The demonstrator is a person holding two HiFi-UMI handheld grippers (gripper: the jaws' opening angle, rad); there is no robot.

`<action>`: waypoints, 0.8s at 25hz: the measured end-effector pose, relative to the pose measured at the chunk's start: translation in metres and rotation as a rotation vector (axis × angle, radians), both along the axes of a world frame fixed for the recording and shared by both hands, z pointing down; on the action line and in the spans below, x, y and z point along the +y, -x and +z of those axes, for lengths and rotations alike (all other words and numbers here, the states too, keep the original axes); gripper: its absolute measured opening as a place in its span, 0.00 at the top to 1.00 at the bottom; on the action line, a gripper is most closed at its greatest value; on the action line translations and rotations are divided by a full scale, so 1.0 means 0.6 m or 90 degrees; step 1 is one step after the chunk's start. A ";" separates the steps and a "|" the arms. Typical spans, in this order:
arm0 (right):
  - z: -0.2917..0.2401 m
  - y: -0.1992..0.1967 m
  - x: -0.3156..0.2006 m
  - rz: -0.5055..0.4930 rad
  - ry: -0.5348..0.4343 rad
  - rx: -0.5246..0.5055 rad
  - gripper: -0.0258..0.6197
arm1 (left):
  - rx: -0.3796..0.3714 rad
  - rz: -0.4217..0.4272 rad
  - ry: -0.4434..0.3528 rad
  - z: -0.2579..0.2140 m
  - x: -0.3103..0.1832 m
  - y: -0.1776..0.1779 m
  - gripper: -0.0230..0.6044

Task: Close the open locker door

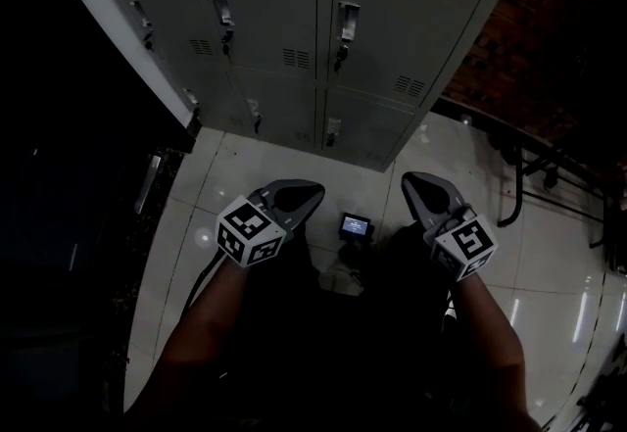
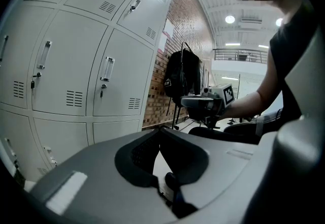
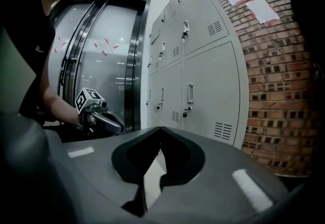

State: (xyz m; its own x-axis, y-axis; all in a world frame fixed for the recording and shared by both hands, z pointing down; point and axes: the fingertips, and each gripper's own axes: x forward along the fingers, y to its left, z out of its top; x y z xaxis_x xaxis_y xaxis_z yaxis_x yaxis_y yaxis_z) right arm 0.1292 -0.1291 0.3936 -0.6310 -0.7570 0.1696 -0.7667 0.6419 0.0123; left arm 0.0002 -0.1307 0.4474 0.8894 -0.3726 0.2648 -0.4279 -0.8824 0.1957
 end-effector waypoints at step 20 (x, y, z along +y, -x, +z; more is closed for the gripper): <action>0.044 -0.014 0.043 0.009 0.035 -0.029 0.96 | -0.006 -0.002 -0.002 0.001 0.001 0.002 0.94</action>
State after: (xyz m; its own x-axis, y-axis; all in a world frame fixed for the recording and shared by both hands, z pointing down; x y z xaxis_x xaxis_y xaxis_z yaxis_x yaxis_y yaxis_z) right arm 0.1375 -0.1031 0.4200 -0.6289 -0.7557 0.1829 -0.7742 0.6303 -0.0580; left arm -0.0011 -0.1304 0.4477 0.8857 -0.3765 0.2715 -0.4328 -0.8813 0.1898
